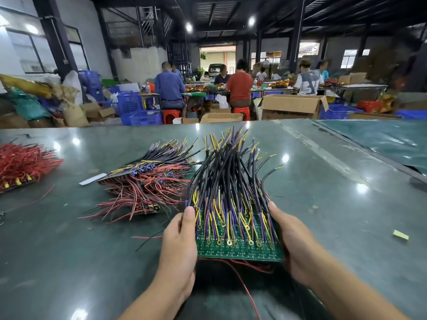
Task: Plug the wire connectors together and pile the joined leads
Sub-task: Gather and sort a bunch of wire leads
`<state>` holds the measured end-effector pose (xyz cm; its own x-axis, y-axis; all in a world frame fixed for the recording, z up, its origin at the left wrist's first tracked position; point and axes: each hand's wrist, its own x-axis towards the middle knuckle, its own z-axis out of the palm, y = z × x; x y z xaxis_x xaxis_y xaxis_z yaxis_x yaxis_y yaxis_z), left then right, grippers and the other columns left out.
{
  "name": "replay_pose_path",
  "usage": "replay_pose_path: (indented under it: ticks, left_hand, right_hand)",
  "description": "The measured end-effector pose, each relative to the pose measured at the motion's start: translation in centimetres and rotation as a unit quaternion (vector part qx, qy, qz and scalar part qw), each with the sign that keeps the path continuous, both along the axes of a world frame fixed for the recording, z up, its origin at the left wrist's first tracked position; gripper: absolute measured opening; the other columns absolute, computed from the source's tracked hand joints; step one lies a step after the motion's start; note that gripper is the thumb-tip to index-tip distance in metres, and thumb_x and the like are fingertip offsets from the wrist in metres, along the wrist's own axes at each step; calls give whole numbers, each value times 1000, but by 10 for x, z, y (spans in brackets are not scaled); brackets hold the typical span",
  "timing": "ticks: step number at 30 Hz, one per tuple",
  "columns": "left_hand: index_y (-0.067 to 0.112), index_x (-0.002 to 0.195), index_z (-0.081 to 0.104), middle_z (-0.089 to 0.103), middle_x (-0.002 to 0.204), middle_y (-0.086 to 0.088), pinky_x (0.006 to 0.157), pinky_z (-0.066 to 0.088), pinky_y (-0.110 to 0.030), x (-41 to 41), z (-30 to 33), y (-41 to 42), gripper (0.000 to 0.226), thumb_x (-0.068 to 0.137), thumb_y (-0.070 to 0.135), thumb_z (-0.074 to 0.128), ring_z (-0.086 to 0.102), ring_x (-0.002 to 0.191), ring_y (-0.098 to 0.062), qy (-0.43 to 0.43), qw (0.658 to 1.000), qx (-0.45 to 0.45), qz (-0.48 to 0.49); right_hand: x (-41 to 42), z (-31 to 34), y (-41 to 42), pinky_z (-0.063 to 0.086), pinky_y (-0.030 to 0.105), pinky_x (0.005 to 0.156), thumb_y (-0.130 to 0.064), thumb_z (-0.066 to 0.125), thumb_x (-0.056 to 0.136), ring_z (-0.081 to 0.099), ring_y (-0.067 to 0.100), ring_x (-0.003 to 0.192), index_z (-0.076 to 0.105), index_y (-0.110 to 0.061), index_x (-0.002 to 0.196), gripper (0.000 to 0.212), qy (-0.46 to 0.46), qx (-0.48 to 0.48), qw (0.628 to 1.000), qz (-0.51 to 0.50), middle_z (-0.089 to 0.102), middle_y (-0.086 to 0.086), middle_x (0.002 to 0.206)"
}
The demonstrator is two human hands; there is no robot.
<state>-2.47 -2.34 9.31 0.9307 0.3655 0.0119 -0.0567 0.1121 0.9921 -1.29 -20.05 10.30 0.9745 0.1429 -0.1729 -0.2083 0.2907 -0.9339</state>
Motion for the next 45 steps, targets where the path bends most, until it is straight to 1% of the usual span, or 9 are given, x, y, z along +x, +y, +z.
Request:
replay_pose_path:
  ticks: [10,16,22,24,28,32,37,41,45]
  left_hand:
    - [16,125,59,62,127,-3,108,36,-50,3,-3,0,57,91,59,43,53,122,-26,89,990,-61,-91]
    - [16,126,58,60,129,-7,107,37,-53,1,-1,-9,61,88,62,43,51,125,-30,95,985,-111,-93]
    - [15,101,68,75,89,-8,51,55,-29,-1,-2,-12,46,94,52,41,72,73,-22,117,975,-150,-117]
    - [14,100,69,75,90,-8,53,57,-29,0,-2,-12,47,95,50,40,73,74,-21,108,976,-143,-124]
    - [14,110,66,72,106,-3,94,49,-43,1,0,-10,48,85,53,52,66,104,-21,47,987,-94,-119]
    - [14,97,71,75,96,-3,85,48,-36,2,-4,-8,42,61,36,76,70,91,-15,-10,988,-33,-149]
    - [18,93,70,75,88,1,76,51,-32,6,-17,-11,24,73,9,78,71,85,-19,-46,991,70,-107]
    - [23,88,67,73,79,12,75,53,-34,6,-18,-13,23,71,20,81,69,75,-10,-71,978,194,-14]
    - [26,74,57,64,74,28,57,40,-6,-1,-10,-23,22,65,35,75,59,64,6,-114,947,295,63]
  right_hand:
    - [-7,-3,9,48,15,44,-39,41,99,71,13,65,73,-15,84,43,-86,-46,988,-116,75,3,77]
    - [-4,-1,3,57,36,58,-49,42,96,72,29,82,75,-19,97,44,-75,18,994,-78,74,13,94]
    - [-4,-3,2,59,38,65,-49,42,95,72,28,87,75,-19,100,45,-80,32,994,-66,74,13,97]
    - [-4,-3,2,59,37,64,-49,41,96,72,28,85,75,-20,97,45,-81,24,994,-63,74,13,95]
    - [-1,-1,-2,56,40,81,-49,40,97,72,22,87,76,-28,91,42,-110,-70,987,-90,75,5,92]
    - [-4,0,-14,56,33,75,-34,64,87,71,24,92,68,-10,105,30,-115,-104,988,-8,74,9,99]
    - [-3,-9,-15,56,35,82,-2,69,83,70,23,95,58,-7,114,33,-103,-138,985,-31,73,7,101]
    - [-2,-11,-7,51,39,91,-10,75,78,65,15,99,57,-23,107,37,-127,-237,958,-101,70,-4,103]
    - [-6,-10,7,43,22,78,-16,73,78,56,6,93,51,-23,104,35,-198,-375,889,-170,62,-12,97]
